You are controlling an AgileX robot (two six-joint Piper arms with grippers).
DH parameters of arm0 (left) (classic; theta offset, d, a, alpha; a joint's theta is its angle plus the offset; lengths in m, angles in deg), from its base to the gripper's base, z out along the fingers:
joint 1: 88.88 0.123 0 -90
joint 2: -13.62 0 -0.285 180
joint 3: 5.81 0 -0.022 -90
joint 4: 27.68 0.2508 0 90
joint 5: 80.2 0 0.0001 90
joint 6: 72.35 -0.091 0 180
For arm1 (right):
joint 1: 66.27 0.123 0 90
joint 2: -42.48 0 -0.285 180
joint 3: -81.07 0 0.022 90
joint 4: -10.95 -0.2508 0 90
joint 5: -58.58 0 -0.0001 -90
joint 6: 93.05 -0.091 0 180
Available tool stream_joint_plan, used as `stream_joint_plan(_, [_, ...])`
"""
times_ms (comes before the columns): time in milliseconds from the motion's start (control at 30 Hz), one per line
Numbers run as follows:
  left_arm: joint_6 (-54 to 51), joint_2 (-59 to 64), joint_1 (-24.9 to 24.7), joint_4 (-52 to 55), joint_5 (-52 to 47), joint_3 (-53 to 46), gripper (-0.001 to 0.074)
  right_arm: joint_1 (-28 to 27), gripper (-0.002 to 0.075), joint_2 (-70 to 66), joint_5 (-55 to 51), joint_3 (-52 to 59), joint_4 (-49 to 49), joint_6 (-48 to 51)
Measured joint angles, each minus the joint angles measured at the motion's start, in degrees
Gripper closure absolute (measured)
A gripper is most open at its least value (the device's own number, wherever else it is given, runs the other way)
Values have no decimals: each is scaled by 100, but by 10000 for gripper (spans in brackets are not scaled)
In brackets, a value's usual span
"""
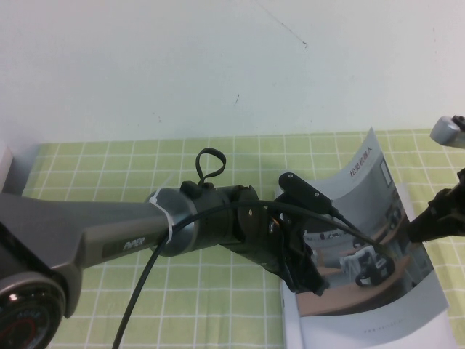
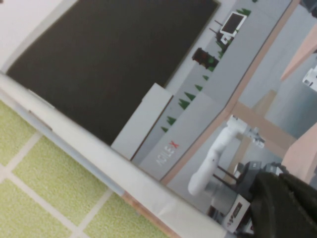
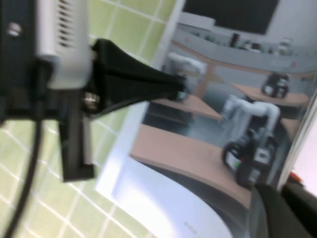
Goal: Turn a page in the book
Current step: Open the closed book
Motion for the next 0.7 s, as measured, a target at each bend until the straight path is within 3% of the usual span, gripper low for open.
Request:
stream_joint_plan(300, [7, 0, 0, 0, 11, 0, 738, 0, 640, -378, 189, -12, 565, -202])
stream_joint_plan(700, [7, 0, 0, 0, 1, 0, 738, -1, 625, -1129, 434, -46, 740, -237])
